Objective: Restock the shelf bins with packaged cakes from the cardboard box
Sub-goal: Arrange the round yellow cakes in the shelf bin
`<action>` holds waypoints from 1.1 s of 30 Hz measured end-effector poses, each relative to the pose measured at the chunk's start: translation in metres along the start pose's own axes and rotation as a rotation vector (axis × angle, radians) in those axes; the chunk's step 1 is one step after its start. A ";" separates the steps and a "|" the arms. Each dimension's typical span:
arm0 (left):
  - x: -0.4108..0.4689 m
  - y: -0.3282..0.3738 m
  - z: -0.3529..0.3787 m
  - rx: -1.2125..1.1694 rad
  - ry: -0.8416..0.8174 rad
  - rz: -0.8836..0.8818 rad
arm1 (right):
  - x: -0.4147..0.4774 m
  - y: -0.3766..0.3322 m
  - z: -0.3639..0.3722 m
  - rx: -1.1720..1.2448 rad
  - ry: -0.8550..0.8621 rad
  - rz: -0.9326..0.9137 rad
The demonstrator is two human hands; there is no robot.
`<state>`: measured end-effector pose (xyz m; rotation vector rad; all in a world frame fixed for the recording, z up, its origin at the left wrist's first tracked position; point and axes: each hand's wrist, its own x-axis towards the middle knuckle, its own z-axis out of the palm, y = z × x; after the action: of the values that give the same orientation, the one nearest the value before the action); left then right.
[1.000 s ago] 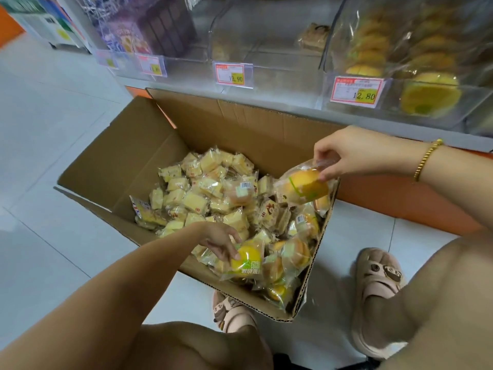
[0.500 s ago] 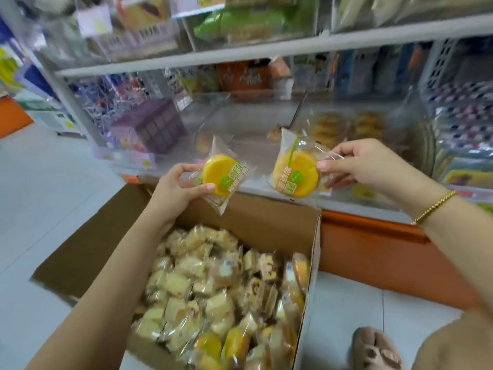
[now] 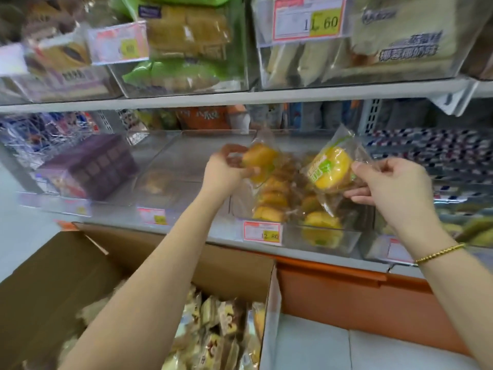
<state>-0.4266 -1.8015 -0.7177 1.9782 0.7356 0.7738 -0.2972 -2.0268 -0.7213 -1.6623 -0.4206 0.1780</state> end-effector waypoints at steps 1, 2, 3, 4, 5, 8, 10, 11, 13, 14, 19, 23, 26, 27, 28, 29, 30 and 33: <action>0.016 0.001 0.009 0.077 -0.028 0.018 | 0.001 0.001 0.000 -0.023 0.008 -0.021; 0.031 0.001 0.017 0.127 -0.048 0.024 | 0.002 0.002 0.001 -0.039 0.012 -0.038; 0.044 0.001 0.023 0.135 -0.071 0.024 | 0.002 0.002 0.001 -0.046 0.013 -0.050; 0.054 0.001 0.029 0.137 -0.099 0.034 | 0.004 0.002 0.002 -0.050 0.012 -0.055; 0.064 0.000 0.033 0.159 -0.125 0.063 | 0.005 0.002 0.003 -0.054 0.011 -0.054; 0.089 -0.002 0.040 0.241 -0.253 0.113 | 0.007 0.001 0.008 -0.049 -0.002 -0.021; 0.102 -0.004 0.044 0.268 -0.303 0.122 | 0.004 0.003 0.013 -0.061 -0.015 -0.010; 0.111 -0.006 0.046 0.243 -0.306 0.132 | 0.002 0.004 0.015 -0.079 -0.023 -0.010; 0.124 -0.010 0.048 0.166 -0.299 0.166 | 0.000 0.005 0.017 -0.119 -0.036 -0.009; 0.128 -0.009 0.048 0.177 -0.302 0.178 | 0.001 0.007 0.018 -0.127 -0.041 -0.004; 0.147 -0.013 0.047 0.437 -0.260 0.338 | 0.010 0.019 0.030 0.039 -0.116 0.228; 0.153 -0.018 0.049 0.661 -0.219 0.452 | 0.018 0.022 0.041 0.243 -0.114 0.381; 0.147 -0.018 0.053 0.723 -0.187 0.542 | 0.024 0.020 0.043 0.249 -0.084 0.378; 0.144 -0.018 0.055 0.731 -0.182 0.595 | 0.024 0.019 0.045 0.228 -0.073 0.367; 0.139 -0.019 0.057 0.754 -0.199 0.649 | 0.025 0.018 0.046 0.207 -0.067 0.351; 0.134 -0.018 0.059 0.794 -0.237 0.670 | 0.025 0.017 0.048 0.187 -0.068 0.333; 0.129 -0.020 0.062 0.801 -0.272 0.655 | 0.025 0.015 0.050 0.169 -0.074 0.314; 0.112 -0.010 0.061 0.397 -0.309 0.449 | 0.028 0.007 0.052 0.063 -0.088 0.237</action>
<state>-0.3118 -1.7450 -0.7258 2.6011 0.2718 0.5783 -0.2889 -1.9690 -0.7318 -1.6438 -0.2796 0.4374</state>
